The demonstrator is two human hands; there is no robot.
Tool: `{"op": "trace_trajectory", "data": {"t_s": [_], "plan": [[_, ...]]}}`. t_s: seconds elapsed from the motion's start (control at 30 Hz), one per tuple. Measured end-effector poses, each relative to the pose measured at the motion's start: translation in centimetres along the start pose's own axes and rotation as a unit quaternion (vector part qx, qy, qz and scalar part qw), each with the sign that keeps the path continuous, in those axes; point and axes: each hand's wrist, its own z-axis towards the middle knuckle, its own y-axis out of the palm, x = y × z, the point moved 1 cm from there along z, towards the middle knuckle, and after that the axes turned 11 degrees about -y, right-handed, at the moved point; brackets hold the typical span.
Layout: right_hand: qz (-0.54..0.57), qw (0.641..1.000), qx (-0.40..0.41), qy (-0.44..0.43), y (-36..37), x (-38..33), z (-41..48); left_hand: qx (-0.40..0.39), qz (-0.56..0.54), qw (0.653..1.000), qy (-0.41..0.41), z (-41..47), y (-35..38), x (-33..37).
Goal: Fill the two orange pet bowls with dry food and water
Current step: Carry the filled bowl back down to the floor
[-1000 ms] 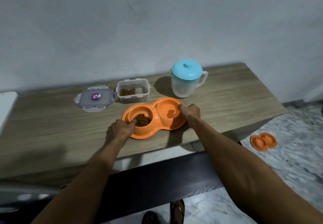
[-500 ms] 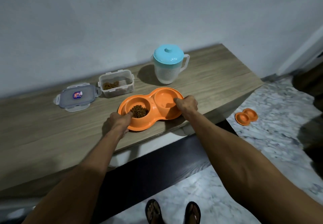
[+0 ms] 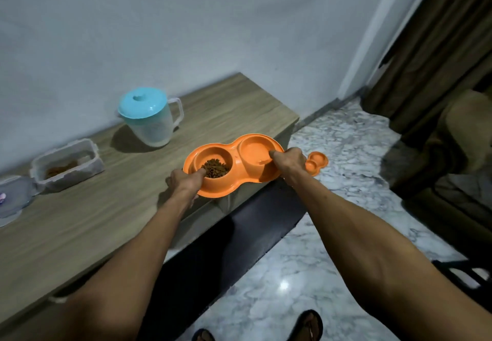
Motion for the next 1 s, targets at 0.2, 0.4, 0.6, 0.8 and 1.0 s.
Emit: {"op": "trace_trajectory", "data": {"t_s": [0.2, 0.4, 0.6, 0.8, 1.0], "plan": [[0.014, 0.999, 0.050, 0.009, -11.8, 4.9, 6.7, -0.013, 0.040, 0.999, 0.032, -6.1, 12.5, 5.7], [0.007, 0.997, 0.077, 0.014, -22.2, 10.0, 13.1, -0.036, 0.039, 0.998, 0.044, -11.5, 24.6, 9.7], [0.009, 0.996, 0.087, 0.034, -28.3, 13.7, 19.3, -0.054, 0.037, 0.996, 0.056, -12.9, 33.5, 13.0], [0.013, 0.995, 0.090, 0.043, -31.0, 16.0, 28.0, -0.065, 0.024, 0.996, 0.058, -10.9, 42.0, 17.8], [-0.002, 0.996, 0.086, 0.037, -31.2, 15.9, 37.6, -0.054, 0.017, 0.998, 0.034, -6.9, 48.5, 22.9]]}}
